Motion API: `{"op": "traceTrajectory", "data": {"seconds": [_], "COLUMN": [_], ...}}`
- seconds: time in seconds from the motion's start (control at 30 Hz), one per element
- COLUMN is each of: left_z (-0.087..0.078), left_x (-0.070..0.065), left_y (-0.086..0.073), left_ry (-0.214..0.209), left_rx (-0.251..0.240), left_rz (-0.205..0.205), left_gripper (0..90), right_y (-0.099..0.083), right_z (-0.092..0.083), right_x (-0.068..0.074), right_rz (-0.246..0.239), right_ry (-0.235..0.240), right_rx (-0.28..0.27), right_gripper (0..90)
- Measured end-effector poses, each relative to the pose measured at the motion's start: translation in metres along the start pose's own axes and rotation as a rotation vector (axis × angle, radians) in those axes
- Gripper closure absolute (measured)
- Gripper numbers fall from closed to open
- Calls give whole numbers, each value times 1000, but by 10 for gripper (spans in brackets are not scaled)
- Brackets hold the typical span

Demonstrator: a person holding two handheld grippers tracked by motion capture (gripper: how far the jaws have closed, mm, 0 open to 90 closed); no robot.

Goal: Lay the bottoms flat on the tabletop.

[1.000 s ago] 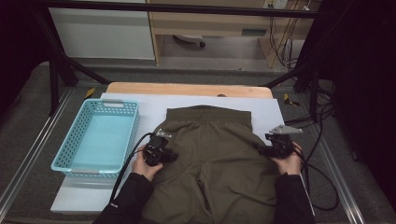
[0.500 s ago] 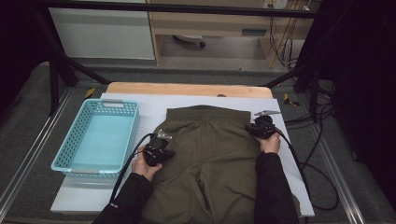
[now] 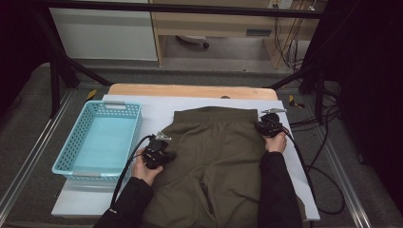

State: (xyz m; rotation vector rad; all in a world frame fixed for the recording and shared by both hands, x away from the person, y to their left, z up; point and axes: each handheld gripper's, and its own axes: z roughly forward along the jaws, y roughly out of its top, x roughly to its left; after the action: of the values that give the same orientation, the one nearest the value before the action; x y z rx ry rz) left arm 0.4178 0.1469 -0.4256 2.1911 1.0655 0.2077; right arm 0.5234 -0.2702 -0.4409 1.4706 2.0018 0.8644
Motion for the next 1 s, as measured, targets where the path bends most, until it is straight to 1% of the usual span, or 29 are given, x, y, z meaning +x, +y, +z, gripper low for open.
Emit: {"op": "traceTrajectory", "data": {"seconds": [0.03, 0.07, 0.1, 0.13, 0.17, 0.2, 0.23, 0.27, 0.33, 0.37, 0.4, 0.43, 0.53, 0.57, 0.67, 0.73, 0.8, 0.9, 0.97, 1.0], "left_z": [-3, -6, -8, -10, -12, -14, -17, -19, -23, -25, -27, -29, -35, -36, -41, -44, -47, -49, -51, -51], "left_x": [1, 1, 1, 2, 1, 1, 0, -1, -2, -1, -1, -2, -5, -6, -8, -8, -7, -8, -10, -11], "left_y": [0, 0, 0, 0, -1, -2, -2, -3, -3, -3, -3, -3, -4, -5, -5, -5, -3, 2, 6, 8], "left_ry": [-6, -14, -16, -32, -45, -46, -40, -37, -41, -52, -62, -65, -51, -46, -55, -57, -63, -62, -70, -64], "left_rx": [-3, -8, -10, -5, -8, -15, -17, -20, -24, -27, -33, -38, -51, -53, -53, -63, -60, -72, -78, -80], "left_rz": [-2, -8, -14, -15, -16, -7, 5, 9, 3, 2, 3, 5, 20, 27, 27, 34, 40, 41, 44, 46], "left_gripper": [783, 743, 686, 617, 586, 562, 513, 458, 362, 326, 300, 273, 200, 176, 105, 92, 70, 56, 56, 56], "right_y": [0, -1, -1, -2, -4, -7, -9, -13, -20, -24, -27, -31, -43, -47, -56, -62, -67, -75, -79, -81], "right_z": [-6, -13, -20, -27, -33, -39, -46, -52, -63, -68, -72, -75, -82, -84, -90, -95, -100, -106, -108, -108], "right_x": [1, 2, 3, 5, 9, 13, 18, 22, 32, 36, 41, 45, 58, 62, 71, 75, 78, 84, 88, 89], "right_rz": [-13, -3, 17, 23, 20, 7, -11, -18, -22, -22, -28, -44, -57, -54, -62, -58, -52, -69, -83, -84], "right_ry": [6, 39, 83, 117, 142, 168, 192, 212, 279, 300, 319, 341, 395, 415, 454, 468, 484, 496, 498, 499], "right_rx": [-31, -65, -80, -88, -105, -116, -118, -131, -127, -135, -135, -132, -132, -133, -123, -135, -146, -143, -125, -116], "right_gripper": [608, 547, 493, 443, 405, 374, 345, 316, 258, 239, 222, 203, 148, 136, 106, 97, 70, 40, 16, 7]}}
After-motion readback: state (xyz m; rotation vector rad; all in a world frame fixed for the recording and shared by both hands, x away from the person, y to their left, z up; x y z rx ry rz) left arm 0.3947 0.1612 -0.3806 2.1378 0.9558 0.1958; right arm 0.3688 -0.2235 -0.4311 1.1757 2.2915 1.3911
